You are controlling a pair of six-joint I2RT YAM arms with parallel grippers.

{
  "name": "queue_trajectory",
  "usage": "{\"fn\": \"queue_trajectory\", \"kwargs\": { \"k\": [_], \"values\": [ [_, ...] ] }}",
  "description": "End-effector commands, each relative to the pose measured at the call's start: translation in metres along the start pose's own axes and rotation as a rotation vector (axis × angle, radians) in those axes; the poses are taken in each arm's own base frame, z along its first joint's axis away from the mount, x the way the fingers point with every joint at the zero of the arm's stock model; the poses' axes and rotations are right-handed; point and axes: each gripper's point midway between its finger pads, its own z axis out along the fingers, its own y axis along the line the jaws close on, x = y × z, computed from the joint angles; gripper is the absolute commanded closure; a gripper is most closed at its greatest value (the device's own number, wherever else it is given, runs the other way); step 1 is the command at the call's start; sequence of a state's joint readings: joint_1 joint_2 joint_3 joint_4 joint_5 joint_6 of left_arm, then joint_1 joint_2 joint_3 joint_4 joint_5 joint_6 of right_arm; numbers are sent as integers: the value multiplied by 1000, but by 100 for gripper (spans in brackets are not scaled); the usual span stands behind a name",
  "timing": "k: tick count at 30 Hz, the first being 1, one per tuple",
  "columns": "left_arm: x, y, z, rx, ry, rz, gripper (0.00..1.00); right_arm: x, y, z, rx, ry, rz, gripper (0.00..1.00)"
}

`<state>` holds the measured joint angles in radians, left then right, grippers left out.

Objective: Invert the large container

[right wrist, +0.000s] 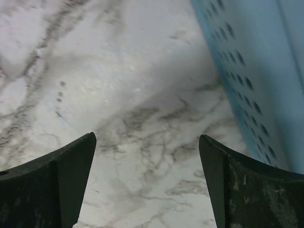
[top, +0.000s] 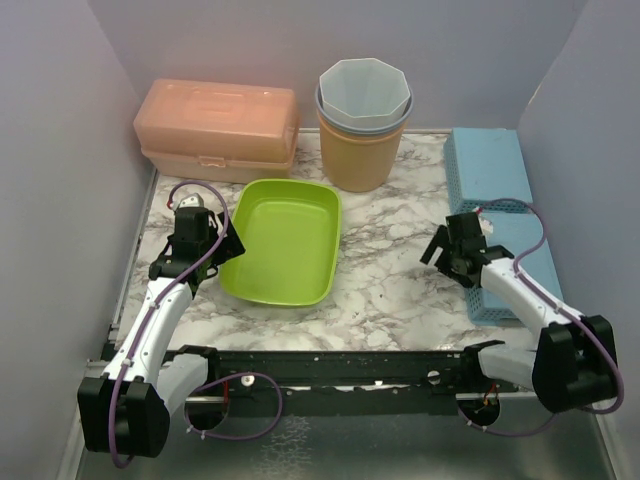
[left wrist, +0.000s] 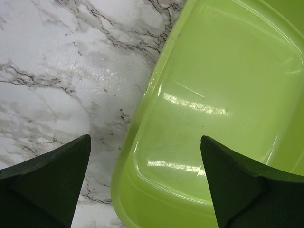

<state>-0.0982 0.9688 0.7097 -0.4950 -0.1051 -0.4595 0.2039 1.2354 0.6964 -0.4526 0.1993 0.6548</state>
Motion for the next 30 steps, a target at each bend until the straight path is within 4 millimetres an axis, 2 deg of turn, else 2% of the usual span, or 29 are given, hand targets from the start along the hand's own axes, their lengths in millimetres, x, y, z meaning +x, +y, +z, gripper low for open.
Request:
{"fn": "queue_trajectory", "kwargs": {
  "k": [1, 3, 6, 10, 12, 15, 18, 23, 26, 30],
  "values": [
    [2, 3, 2, -7, -3, -7, 1, 16, -44, -12, 149, -70, 153, 6],
    [2, 3, 2, -7, -3, -7, 1, 14, -52, -17, 167, -109, 178, 6],
    [1, 3, 1, -6, -5, -8, 1, 8, -49, -21, 139, -138, 172, 6],
    [0, 3, 0, -7, -11, -8, 1, 5, -66, -27, 257, -155, 237, 6],
    [0, 4, 0, -7, -10, -8, 1, 1, -67, -27, 274, -156, 225, 6],
    [1, 3, 0, -6, -10, -8, 1, -1, -43, -26, 164, -104, 155, 6],
    [0, 3, 0, -4, -12, -8, 1, 4, 0, -30, -77, -42, 91, 9],
    [0, 3, 0, -4, -14, -8, 1, 11, 69, -61, -527, -19, 84, 18],
    [0, 3, -1, -3, -14, -8, 1, 15, 92, -75, -657, 25, 78, 22],
    [1, 3, 0, -1, -11, -9, 1, 21, 114, -86, -743, 96, 10, 22]
  ]
}}
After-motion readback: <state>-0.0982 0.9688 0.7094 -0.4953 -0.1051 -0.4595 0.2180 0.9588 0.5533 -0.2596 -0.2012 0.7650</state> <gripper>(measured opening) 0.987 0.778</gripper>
